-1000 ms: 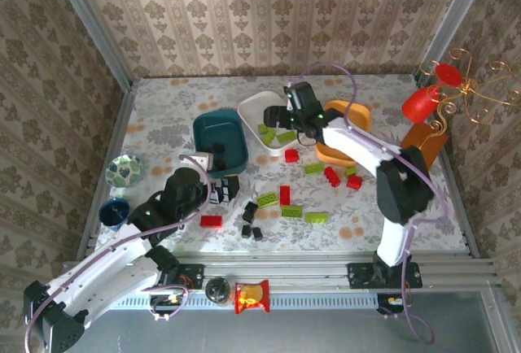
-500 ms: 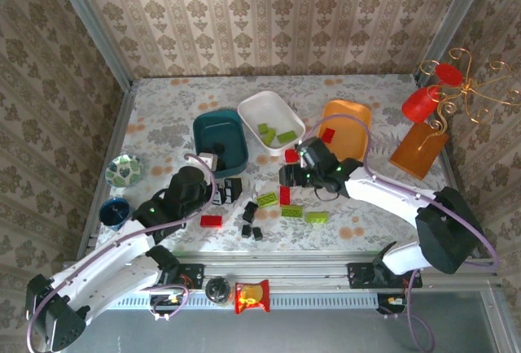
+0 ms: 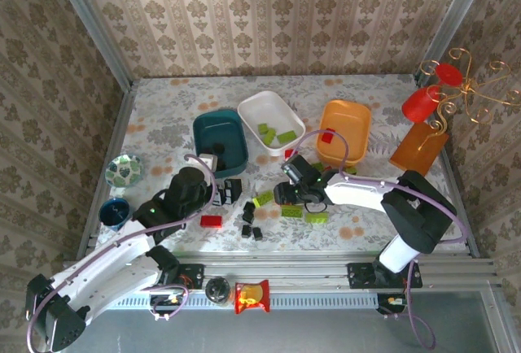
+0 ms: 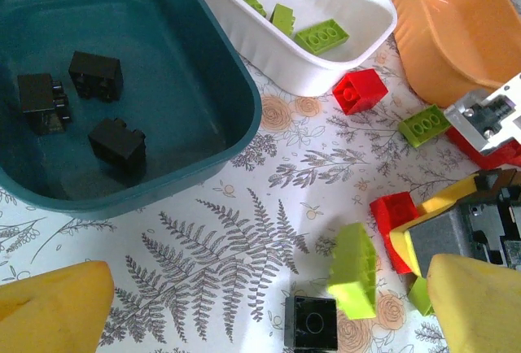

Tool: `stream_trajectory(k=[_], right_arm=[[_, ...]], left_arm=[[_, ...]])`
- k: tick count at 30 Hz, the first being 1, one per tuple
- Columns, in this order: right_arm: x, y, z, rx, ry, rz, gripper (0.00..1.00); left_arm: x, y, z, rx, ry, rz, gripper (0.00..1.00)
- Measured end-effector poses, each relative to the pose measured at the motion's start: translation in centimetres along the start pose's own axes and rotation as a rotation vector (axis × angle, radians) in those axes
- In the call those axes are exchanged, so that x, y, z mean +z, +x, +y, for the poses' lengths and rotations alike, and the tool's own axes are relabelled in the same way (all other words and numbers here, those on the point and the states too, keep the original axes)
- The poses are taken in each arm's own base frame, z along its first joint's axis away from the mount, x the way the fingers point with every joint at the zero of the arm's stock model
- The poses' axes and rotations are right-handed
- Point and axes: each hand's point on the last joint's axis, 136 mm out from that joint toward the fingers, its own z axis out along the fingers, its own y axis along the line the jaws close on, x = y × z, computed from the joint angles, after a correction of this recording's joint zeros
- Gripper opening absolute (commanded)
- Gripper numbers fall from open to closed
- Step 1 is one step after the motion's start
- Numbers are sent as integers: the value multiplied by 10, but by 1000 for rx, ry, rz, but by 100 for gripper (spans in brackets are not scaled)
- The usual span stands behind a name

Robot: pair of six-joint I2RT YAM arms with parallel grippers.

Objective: Sort the legos into containers by color
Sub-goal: Pick up the lego from the center of the table, then place the lego in the container.

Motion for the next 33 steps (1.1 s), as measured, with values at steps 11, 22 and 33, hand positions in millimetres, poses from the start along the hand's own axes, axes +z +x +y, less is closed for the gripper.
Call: stream_trajectory(k=[11,22,33], right_arm=[[9,-6,-2,-11,37,4,55],[-1,-16,-15,-42,62,-36,30],[-109,-136,-75,151,83,-418,26]], left_arm=[[0,1,1,-4,-2,3,100],[0,1,1,-4,-2,3,100],[0,1,2,-4,-7,1,100]])
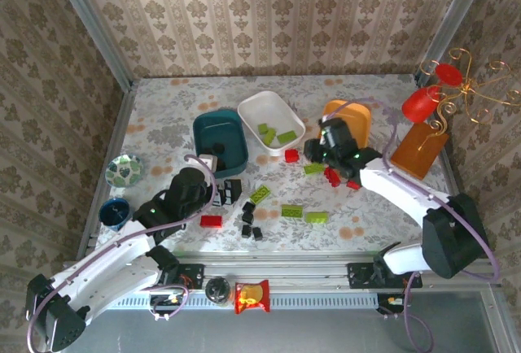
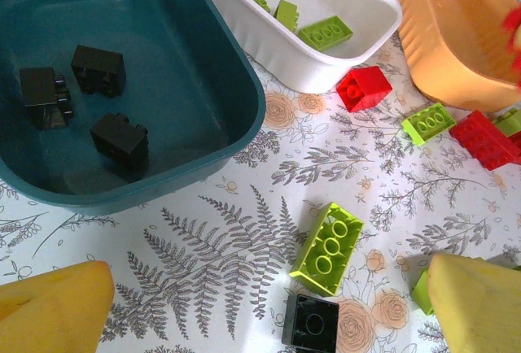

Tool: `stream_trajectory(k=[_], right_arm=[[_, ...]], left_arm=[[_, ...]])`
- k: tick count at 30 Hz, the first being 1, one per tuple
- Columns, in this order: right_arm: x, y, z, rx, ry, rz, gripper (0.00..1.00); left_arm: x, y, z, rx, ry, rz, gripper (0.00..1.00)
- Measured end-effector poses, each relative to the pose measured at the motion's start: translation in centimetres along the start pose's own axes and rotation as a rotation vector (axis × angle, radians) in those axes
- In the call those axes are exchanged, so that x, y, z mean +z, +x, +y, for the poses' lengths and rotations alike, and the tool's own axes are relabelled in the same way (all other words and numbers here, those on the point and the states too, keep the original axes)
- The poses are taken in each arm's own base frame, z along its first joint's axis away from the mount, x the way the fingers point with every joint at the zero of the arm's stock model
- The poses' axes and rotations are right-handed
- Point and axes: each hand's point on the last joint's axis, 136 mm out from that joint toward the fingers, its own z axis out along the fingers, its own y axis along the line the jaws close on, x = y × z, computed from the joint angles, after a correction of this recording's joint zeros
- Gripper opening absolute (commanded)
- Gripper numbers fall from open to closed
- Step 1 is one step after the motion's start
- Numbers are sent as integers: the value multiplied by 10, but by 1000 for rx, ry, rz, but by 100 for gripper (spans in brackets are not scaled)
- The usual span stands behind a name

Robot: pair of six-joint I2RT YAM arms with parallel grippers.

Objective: Sort the legos into containers by color
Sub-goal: Place the lego in the container.

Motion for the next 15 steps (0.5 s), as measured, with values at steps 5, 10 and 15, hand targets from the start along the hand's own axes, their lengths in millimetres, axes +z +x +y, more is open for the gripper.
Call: stream_trajectory(k=[5,10,15], right_arm=[[4,-60,-45,96,127,-111,26],[47,-84,-79,129,255,-81,27],[78,-76,-98,133,331,-3,44]], left_arm=[[0,0,0,0,0,0,100],[0,4,2,2,-9,15,100],[-1,14,11,3,-50,56,100]])
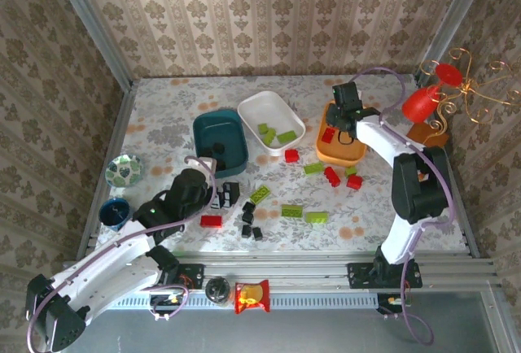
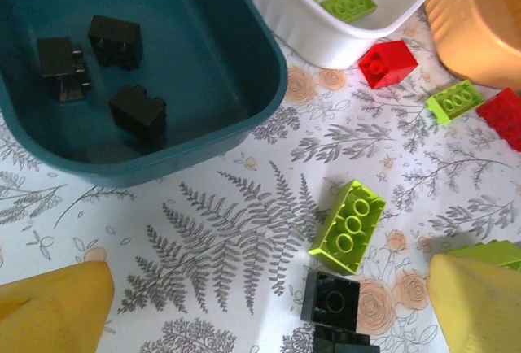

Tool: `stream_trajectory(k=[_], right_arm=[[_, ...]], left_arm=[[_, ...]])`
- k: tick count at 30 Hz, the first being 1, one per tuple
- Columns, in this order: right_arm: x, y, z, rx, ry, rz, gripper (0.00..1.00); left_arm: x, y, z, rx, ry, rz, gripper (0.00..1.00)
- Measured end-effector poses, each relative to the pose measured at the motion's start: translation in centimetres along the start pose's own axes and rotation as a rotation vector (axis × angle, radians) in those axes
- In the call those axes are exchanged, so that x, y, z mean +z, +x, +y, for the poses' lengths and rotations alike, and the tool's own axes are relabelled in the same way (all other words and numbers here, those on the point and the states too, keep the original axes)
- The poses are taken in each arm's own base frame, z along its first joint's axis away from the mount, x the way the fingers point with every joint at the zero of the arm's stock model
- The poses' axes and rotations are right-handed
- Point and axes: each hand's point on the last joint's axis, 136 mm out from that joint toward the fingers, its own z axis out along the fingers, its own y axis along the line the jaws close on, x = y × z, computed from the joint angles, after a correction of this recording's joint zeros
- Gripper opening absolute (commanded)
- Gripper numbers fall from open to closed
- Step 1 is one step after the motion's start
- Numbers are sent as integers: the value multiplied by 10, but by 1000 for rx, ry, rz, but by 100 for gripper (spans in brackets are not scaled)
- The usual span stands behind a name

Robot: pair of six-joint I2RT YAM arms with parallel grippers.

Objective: Sort the legos into containers by color
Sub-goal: Place the lego in the container, then pick up the lego from the bottom-left of the table.

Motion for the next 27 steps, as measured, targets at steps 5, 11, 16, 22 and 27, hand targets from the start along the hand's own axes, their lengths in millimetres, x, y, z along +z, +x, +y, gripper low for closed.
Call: stream_trajectory(k=[5,11,16,22,27], right_arm=[[5,9,-7,-2,21,39,71],[-14,3,3,5,-34,16,74],[-55,11,23,-23,-123,-30,74],[-65,50,30,-66,-175,4,74],[-68,62,24,-61,-181,23,74]], left_arm=[[-1,8,11,-4,-54,31,100],[-6,9,20,-41,-111,48,100],[-8,24,29,-122,-155,95,97],[-3,75,36,-173,-199,232,100],[1,111,36,-158,-252,349,100]])
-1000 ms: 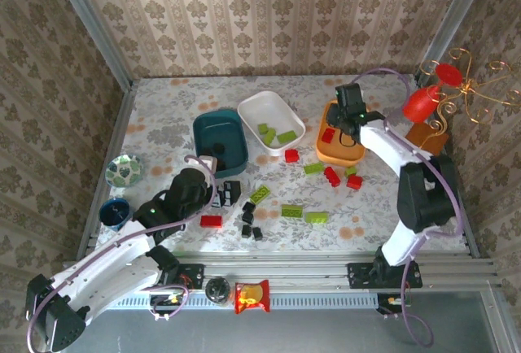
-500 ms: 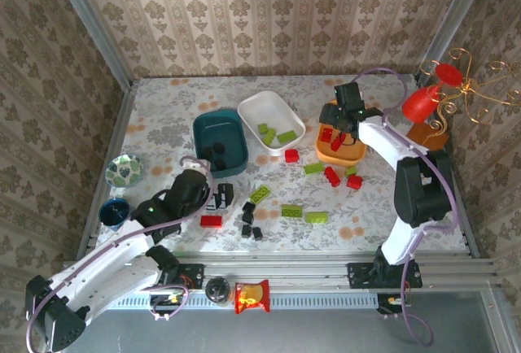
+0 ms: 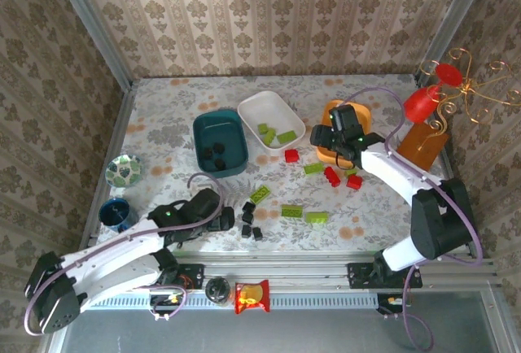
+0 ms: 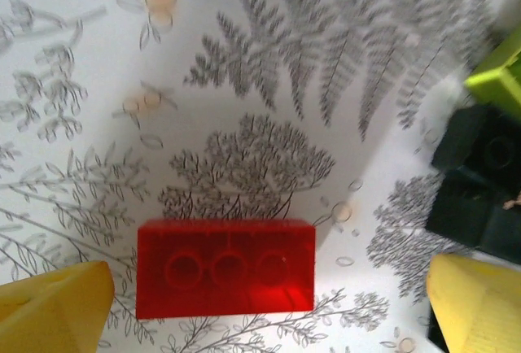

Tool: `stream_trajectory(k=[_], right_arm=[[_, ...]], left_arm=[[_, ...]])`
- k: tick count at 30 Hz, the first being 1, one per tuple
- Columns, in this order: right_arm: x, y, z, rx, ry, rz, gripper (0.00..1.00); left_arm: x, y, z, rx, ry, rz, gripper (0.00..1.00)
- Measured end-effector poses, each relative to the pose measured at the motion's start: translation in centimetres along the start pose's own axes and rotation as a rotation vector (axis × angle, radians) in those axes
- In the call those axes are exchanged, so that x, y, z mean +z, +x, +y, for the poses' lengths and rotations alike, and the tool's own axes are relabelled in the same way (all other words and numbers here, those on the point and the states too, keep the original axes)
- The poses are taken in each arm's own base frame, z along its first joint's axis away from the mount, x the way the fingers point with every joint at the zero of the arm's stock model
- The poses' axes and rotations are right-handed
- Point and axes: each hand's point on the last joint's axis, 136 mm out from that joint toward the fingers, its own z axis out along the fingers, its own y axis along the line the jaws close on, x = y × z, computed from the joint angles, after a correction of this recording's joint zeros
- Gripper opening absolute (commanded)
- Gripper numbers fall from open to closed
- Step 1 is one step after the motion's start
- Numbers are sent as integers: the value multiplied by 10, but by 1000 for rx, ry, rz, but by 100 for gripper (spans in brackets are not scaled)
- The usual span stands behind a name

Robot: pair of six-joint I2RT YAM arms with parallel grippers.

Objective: Sort the legos into containers by color
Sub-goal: Pick up the lego from the bottom-left of the table.

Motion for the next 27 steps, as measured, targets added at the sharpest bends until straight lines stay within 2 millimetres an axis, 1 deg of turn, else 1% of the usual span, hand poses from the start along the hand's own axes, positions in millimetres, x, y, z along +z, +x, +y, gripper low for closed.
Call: stream_trajectory(k=[2,5,6,9,10,15,16,21,24,27], right_arm=[[-5,-5,2,6,-13,-19,74],[-14,-13,6,11,-33,-48,74],[-17,-15,7,12,-38,-57,74],[-22,-19,8,14,-47,-73,75],[-23,-20,9,15,-48,-76,75],[-30,-22,7,19,-54,-91,74],[-32,-23,7,21,-56,-96,75],[-34,-25,7,27,-59,-104,75],[-34,-26,7,31,-60,-105,75],[-34,-23,6,36,-60,-104,74]], left_arm=[[6,5,3,-7,-33,22,99],[13,7,7,-11,-61,29,94],[14,7,7,-9,-69,31,91],[20,7,10,2,-96,35,79],[22,8,11,8,-107,41,77],[30,14,14,19,-143,70,78],[31,14,15,20,-146,73,76],[32,14,12,23,-137,70,61],[31,11,10,25,-122,58,57],[28,7,7,39,-106,44,55]])
